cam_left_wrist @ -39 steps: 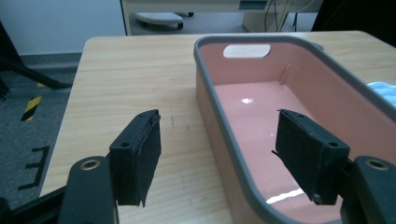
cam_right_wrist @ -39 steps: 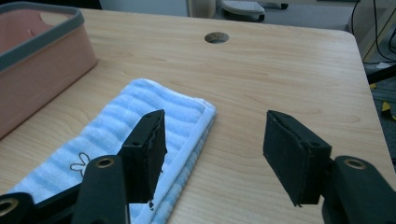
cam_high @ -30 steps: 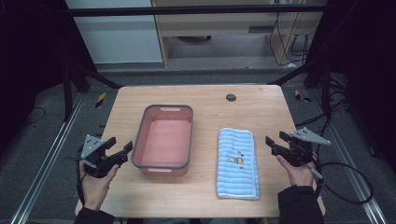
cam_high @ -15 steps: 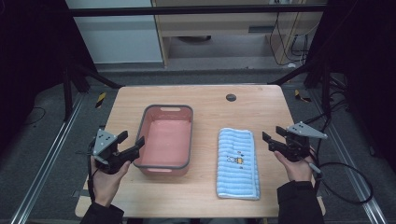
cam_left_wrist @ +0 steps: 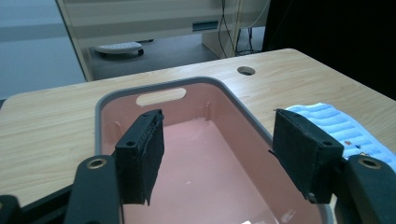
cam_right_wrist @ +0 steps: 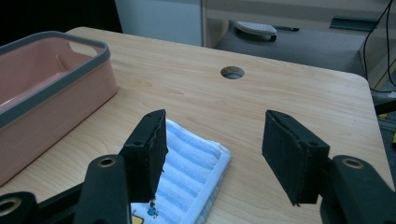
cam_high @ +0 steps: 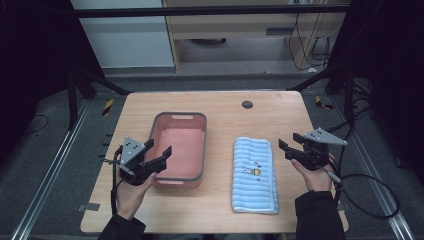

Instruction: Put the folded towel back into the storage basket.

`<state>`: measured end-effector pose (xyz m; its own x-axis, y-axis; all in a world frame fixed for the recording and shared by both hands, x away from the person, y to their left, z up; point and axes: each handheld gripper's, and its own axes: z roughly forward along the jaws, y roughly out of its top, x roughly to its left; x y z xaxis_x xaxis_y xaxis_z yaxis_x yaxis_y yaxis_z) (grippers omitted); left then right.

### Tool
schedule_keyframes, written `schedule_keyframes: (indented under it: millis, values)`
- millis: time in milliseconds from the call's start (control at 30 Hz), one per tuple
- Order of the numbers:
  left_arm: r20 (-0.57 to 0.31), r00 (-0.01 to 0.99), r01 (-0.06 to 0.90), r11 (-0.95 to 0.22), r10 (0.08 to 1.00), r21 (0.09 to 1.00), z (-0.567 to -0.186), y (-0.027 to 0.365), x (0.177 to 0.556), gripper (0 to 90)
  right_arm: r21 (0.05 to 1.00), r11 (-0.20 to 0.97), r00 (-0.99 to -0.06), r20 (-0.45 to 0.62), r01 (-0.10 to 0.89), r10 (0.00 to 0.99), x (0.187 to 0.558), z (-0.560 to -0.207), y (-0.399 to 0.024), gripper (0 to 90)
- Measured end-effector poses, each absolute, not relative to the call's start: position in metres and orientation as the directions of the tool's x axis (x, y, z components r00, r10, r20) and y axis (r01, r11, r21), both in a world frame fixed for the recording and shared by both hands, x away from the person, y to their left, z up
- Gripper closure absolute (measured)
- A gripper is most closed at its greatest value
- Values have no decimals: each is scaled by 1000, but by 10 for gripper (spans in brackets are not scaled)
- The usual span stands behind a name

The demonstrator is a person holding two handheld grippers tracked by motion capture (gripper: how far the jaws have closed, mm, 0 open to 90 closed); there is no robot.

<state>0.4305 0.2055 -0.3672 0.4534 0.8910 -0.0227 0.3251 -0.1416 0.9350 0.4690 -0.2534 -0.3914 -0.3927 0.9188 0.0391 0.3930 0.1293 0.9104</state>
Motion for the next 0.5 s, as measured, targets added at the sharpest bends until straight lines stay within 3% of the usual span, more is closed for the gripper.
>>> schedule_keyframes:
  millis: [500]
  values:
    - [-22,533,328,-183,846,927,-378,157,432,347,909,142,-396,28,393,918,479,-392,-249,388]
